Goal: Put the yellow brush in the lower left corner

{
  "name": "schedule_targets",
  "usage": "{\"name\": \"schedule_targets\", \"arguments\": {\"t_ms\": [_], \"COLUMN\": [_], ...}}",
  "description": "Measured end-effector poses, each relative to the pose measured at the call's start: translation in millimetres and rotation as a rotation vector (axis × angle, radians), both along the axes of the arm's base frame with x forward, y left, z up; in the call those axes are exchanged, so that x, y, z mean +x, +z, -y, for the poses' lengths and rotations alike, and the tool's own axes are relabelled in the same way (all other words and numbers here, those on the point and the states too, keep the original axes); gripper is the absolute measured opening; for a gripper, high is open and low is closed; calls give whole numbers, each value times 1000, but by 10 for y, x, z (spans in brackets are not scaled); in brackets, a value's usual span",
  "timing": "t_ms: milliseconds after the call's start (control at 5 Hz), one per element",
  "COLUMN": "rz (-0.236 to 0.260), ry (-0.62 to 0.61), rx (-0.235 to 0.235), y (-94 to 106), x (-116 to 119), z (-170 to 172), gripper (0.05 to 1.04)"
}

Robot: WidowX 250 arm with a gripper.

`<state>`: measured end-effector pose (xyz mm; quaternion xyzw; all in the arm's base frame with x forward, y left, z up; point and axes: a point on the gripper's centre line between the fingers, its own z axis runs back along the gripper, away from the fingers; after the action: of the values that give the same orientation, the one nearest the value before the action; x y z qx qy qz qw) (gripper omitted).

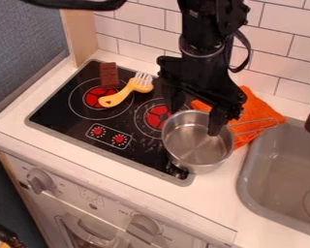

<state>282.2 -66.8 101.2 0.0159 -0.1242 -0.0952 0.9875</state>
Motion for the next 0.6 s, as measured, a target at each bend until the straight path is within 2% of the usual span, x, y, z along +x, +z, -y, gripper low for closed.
{"name": "schedule_targets", "arguments": {"t_ms": [200,400,600], "rz": [-18,-21,-32], "ry": [1,40,28], "rx": [4,8,-1], "y": [-50,-25,-10], "x": [-4,68,190], "z": [-4,-224,-322], "gripper": [1000,1000,1000]}}
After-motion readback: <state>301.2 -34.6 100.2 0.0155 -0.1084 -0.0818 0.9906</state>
